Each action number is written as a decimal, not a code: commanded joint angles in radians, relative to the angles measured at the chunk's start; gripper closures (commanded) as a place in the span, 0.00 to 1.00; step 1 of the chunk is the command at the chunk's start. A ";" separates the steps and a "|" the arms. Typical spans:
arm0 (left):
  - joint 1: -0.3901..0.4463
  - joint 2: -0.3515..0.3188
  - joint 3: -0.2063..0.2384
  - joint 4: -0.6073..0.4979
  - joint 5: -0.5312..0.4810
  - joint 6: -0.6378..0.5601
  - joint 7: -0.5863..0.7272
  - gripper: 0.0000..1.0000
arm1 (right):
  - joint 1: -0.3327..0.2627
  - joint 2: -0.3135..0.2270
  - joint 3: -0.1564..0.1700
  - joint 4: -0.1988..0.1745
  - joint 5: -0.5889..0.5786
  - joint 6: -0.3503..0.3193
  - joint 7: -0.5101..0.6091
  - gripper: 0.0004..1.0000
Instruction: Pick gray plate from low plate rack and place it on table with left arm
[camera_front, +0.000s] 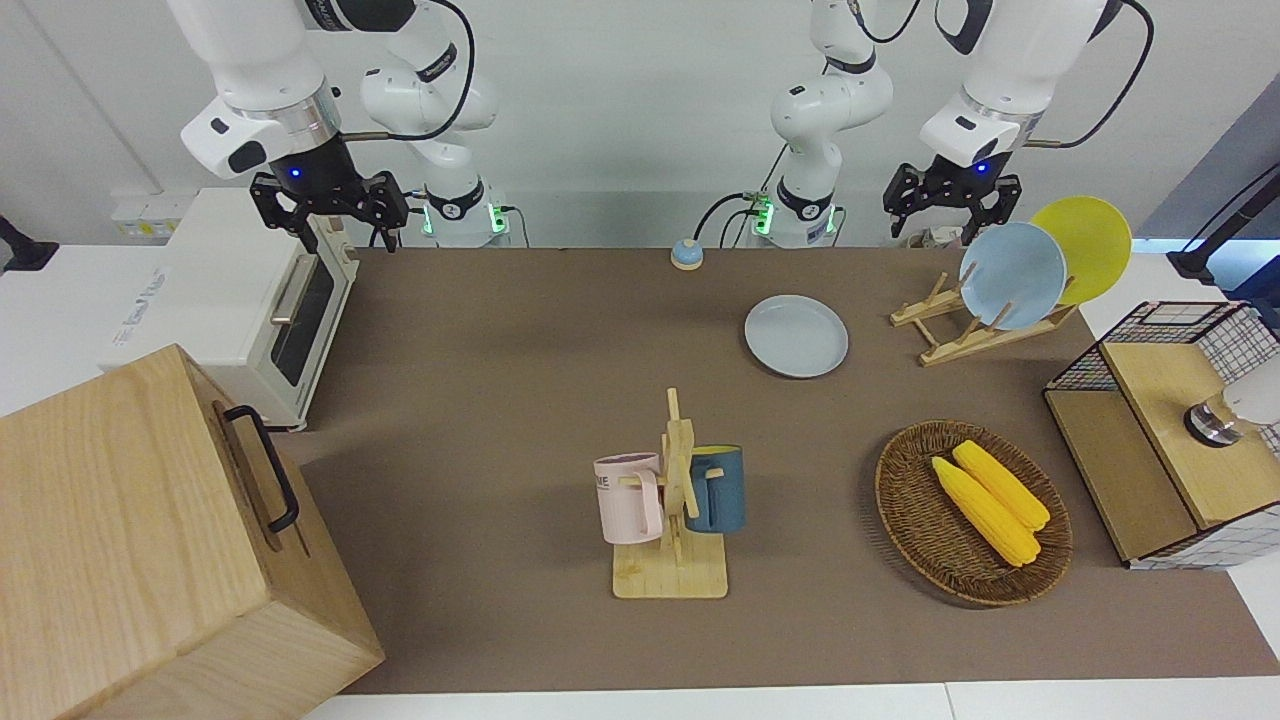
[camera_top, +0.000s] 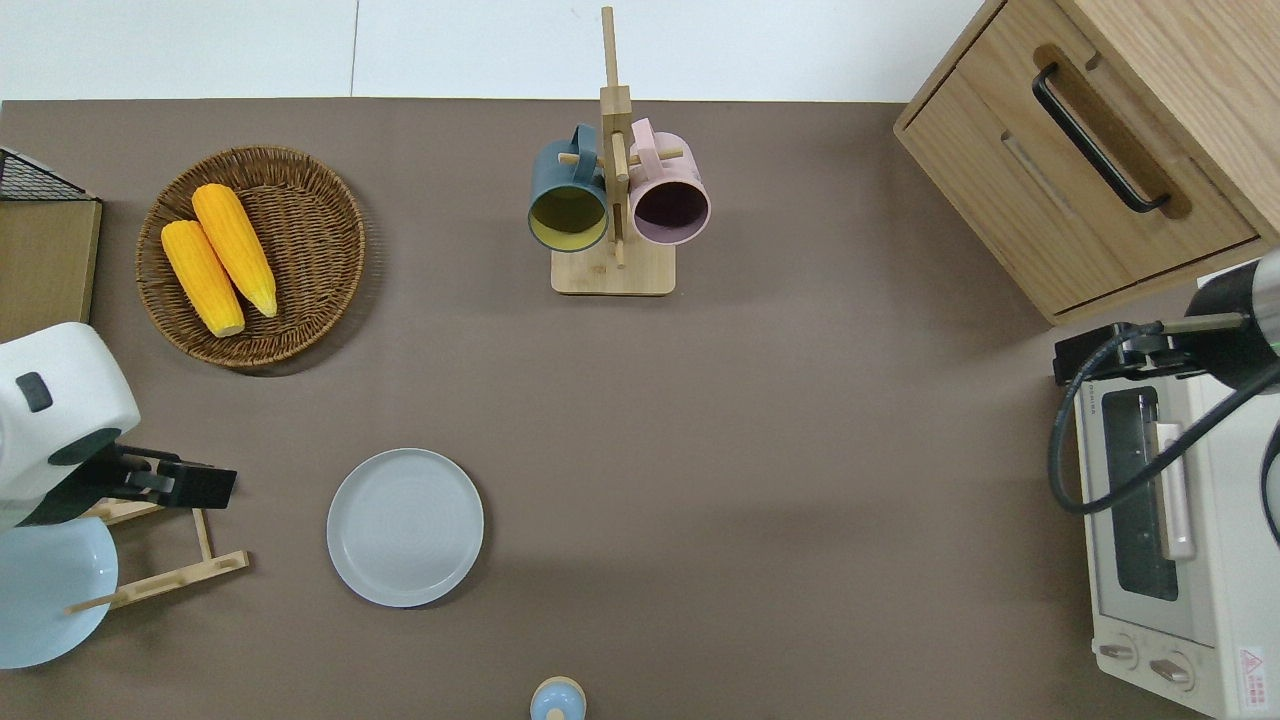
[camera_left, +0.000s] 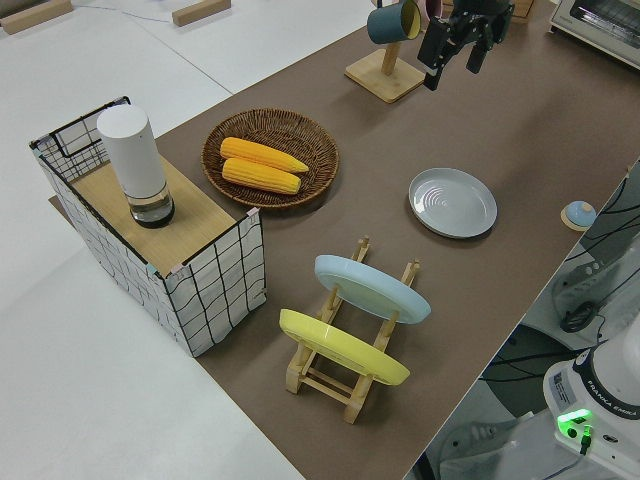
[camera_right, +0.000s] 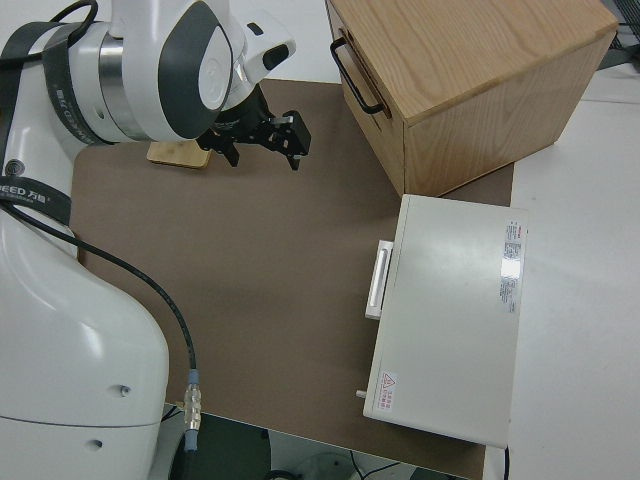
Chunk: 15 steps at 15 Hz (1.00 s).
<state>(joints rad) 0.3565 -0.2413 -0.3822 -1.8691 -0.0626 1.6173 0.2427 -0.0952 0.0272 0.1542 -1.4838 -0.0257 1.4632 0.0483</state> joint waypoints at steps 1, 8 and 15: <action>0.002 -0.013 0.016 0.025 0.012 -0.020 0.010 0.00 | 0.005 0.002 -0.004 0.005 0.003 -0.006 0.004 0.02; 0.002 -0.006 0.020 0.024 0.010 -0.004 0.010 0.00 | 0.005 0.002 -0.004 0.005 0.003 -0.006 0.004 0.02; -0.466 0.008 0.467 0.021 0.044 0.001 0.004 0.00 | 0.005 0.002 -0.004 0.005 0.003 -0.006 0.004 0.02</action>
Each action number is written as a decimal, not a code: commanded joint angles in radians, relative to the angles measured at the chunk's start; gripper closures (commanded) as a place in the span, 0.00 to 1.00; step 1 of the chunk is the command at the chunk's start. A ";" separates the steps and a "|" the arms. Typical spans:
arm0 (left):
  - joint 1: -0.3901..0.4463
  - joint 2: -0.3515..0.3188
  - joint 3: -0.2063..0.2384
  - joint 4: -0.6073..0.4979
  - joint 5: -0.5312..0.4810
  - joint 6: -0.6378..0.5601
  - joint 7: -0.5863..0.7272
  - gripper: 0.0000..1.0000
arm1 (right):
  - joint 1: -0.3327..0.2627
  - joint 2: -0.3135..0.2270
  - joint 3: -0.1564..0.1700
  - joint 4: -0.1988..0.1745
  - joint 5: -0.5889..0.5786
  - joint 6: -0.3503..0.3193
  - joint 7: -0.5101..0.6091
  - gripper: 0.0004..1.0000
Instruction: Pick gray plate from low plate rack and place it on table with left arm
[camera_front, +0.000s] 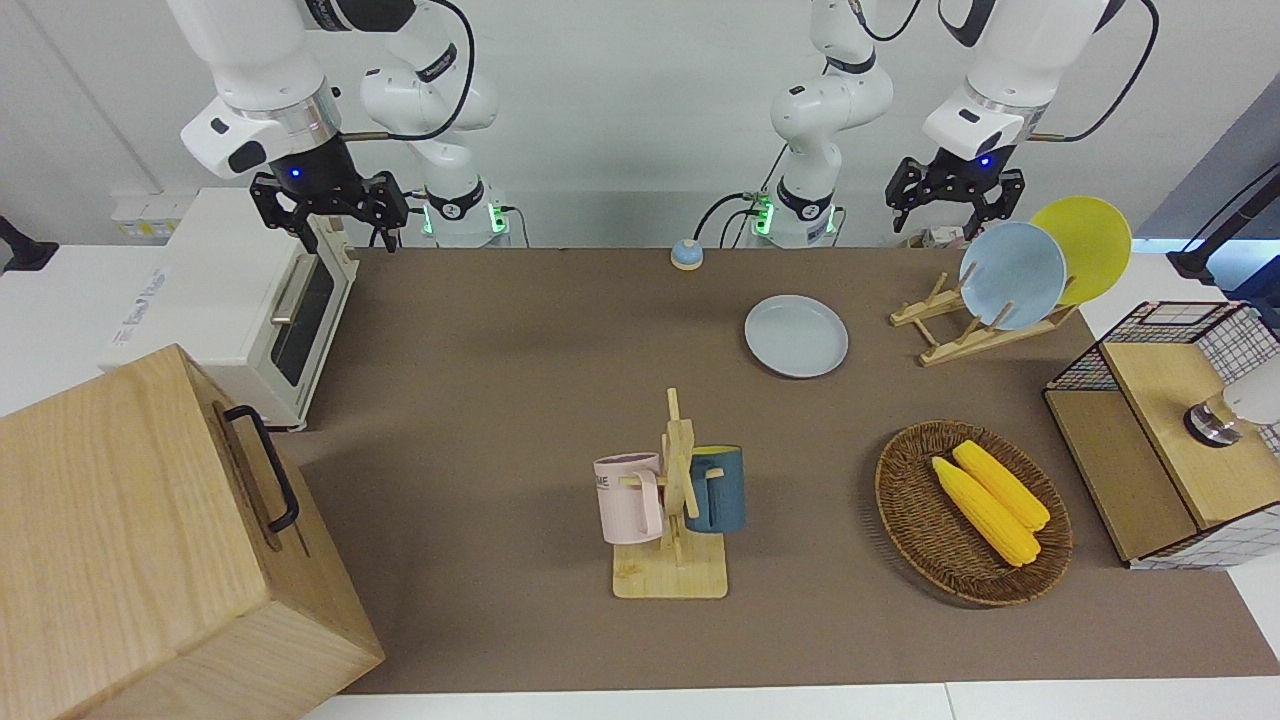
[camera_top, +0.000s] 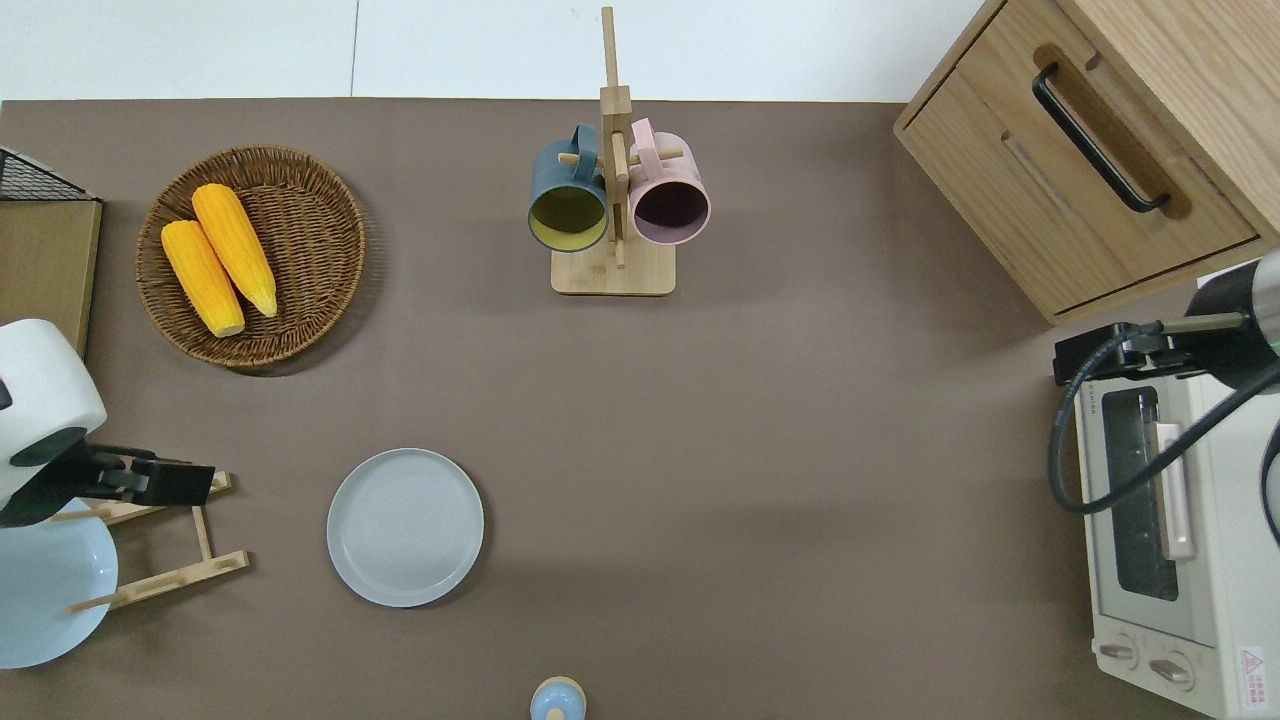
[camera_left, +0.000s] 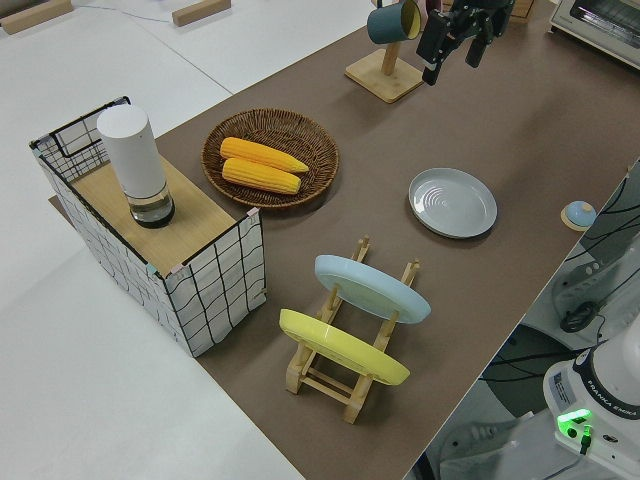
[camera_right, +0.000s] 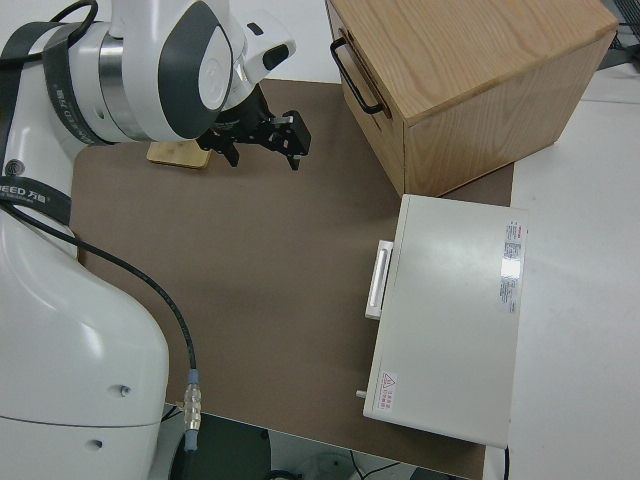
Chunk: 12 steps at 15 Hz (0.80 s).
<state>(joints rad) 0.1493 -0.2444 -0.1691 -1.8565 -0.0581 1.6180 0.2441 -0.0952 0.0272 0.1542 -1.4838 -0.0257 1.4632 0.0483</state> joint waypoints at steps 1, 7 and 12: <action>-0.270 0.010 0.264 0.008 0.046 0.000 -0.002 0.00 | 0.005 0.002 -0.004 0.005 0.003 -0.006 0.004 0.02; -0.280 0.014 0.255 0.005 0.076 0.002 -0.081 0.00 | 0.005 0.002 -0.004 0.005 0.003 -0.006 0.004 0.02; -0.241 0.016 0.209 0.005 0.081 0.002 -0.104 0.00 | 0.005 0.002 -0.004 0.005 0.003 -0.006 0.004 0.02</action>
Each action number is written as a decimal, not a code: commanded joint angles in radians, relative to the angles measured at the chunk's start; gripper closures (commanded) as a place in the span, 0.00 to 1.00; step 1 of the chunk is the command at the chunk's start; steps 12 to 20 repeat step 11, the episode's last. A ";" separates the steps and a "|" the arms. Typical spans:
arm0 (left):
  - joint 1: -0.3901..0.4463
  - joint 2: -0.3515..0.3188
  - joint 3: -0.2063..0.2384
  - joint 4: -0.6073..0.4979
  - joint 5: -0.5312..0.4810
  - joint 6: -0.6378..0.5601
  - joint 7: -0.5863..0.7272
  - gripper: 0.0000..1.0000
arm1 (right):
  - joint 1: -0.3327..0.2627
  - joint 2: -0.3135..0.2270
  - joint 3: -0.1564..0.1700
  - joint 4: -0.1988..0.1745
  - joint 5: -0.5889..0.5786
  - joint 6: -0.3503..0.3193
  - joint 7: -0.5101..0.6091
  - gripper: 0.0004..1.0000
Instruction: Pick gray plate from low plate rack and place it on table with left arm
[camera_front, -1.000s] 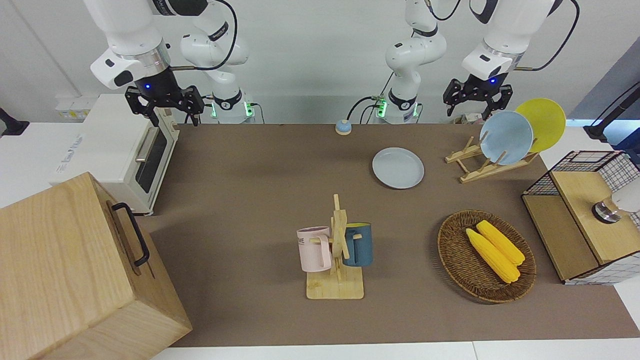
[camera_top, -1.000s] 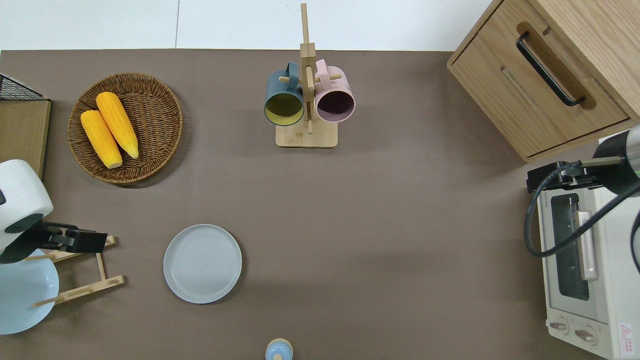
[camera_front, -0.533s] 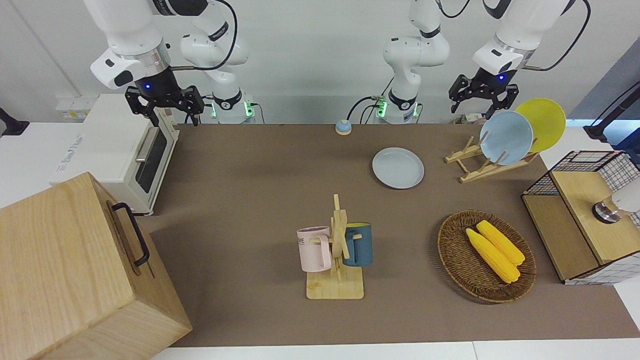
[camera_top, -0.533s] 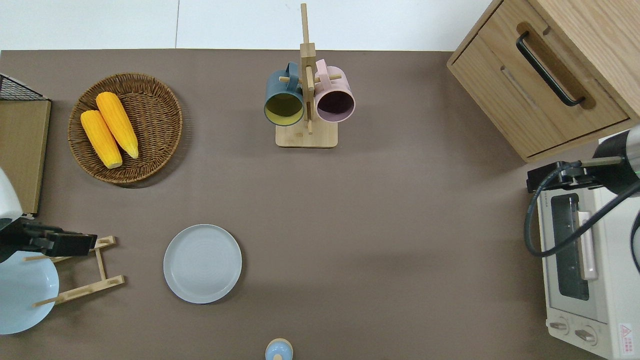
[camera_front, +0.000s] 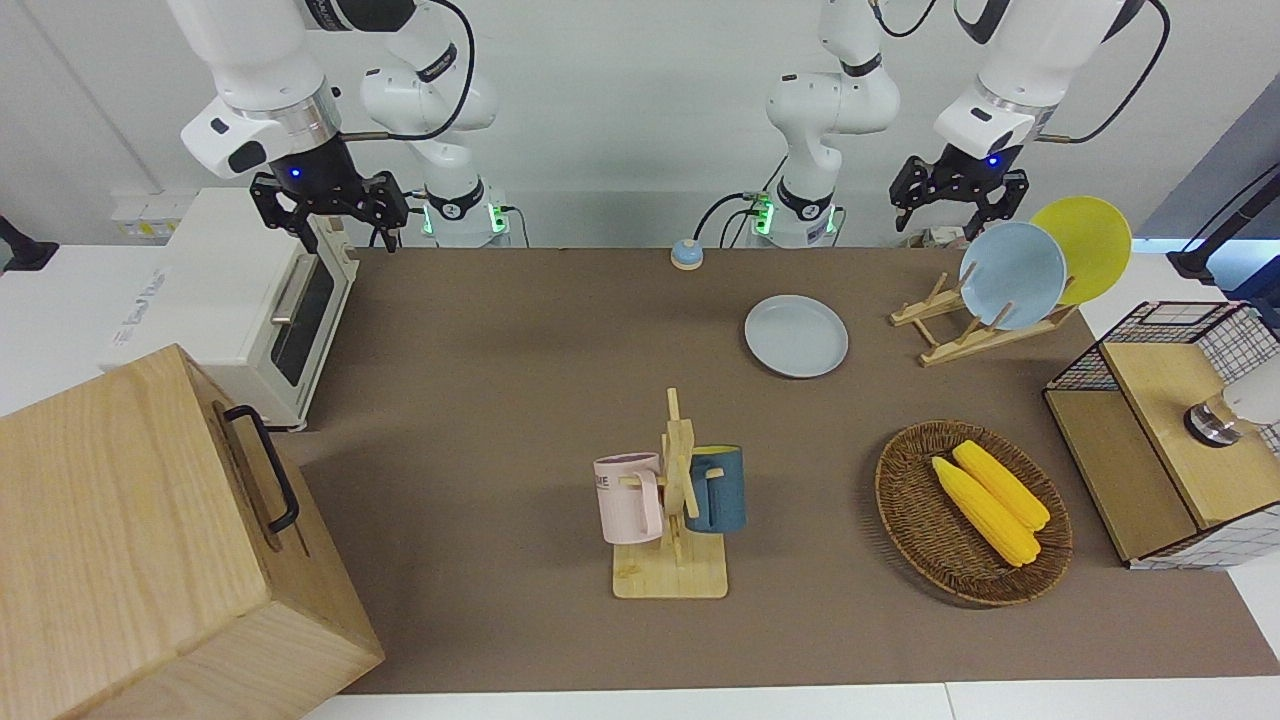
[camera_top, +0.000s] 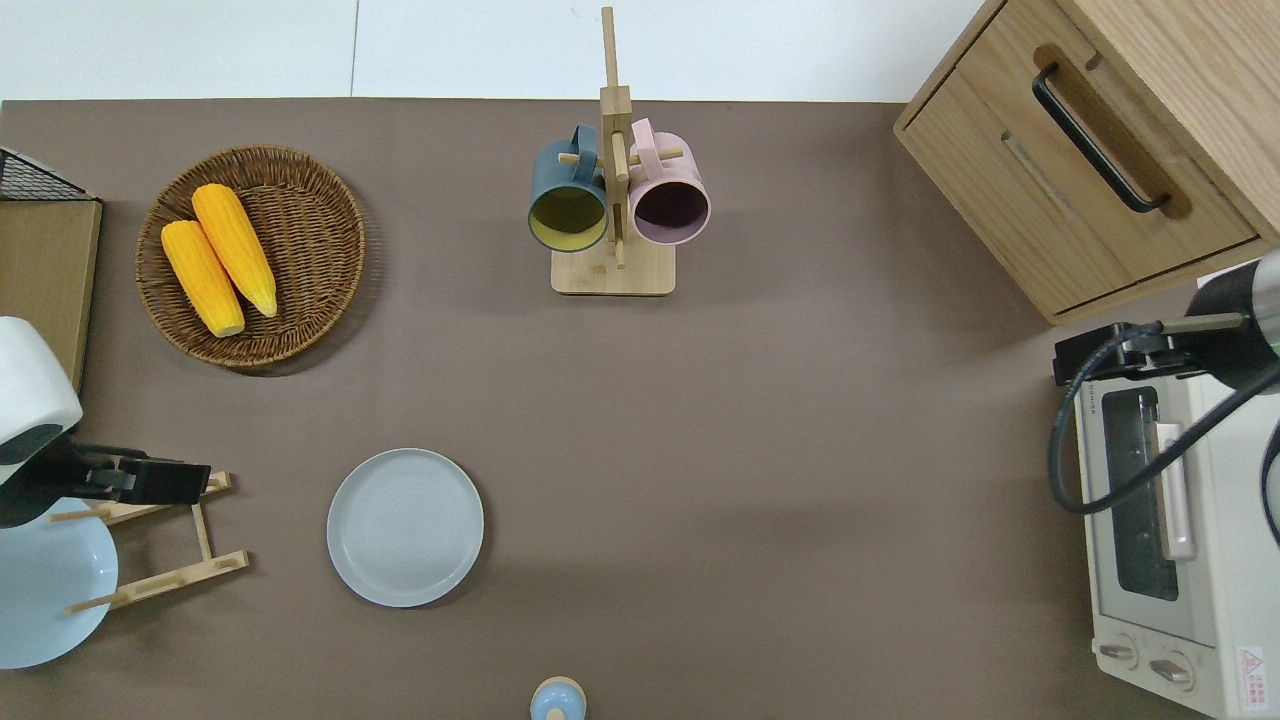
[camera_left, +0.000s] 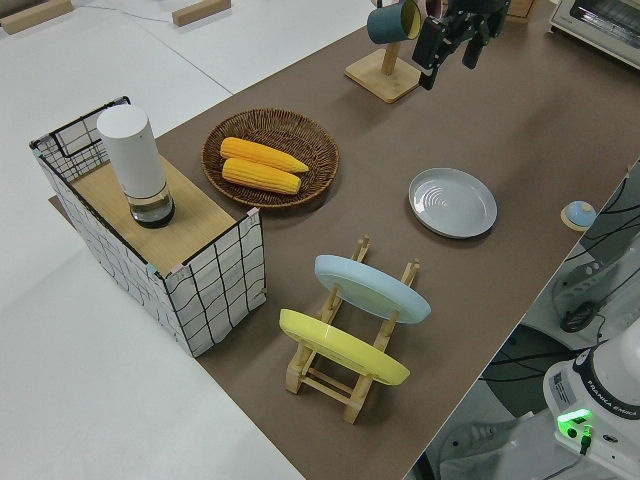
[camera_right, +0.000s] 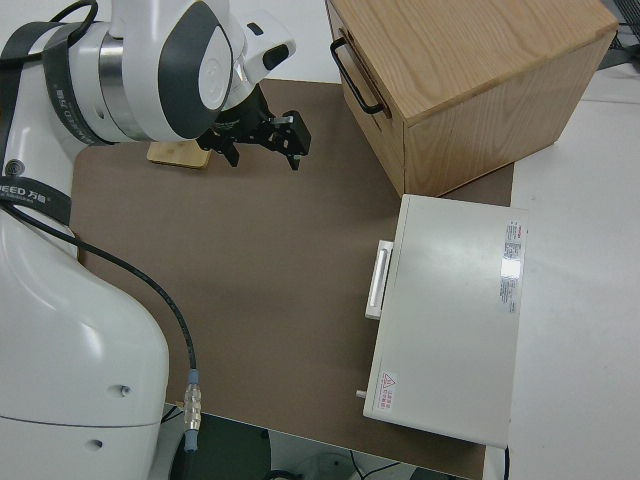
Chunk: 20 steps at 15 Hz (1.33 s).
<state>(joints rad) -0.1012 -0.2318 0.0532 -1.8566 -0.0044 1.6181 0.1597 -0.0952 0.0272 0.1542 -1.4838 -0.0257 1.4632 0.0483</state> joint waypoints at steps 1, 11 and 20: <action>0.018 0.002 -0.018 0.005 0.029 0.002 -0.020 0.00 | 0.005 0.002 -0.004 0.005 0.003 -0.006 0.004 0.02; 0.037 0.034 -0.042 -0.007 0.040 0.075 -0.035 0.00 | 0.005 0.002 -0.004 0.005 0.003 -0.006 0.004 0.02; 0.037 0.034 -0.042 -0.007 0.040 0.075 -0.035 0.00 | 0.005 0.002 -0.004 0.005 0.003 -0.006 0.004 0.02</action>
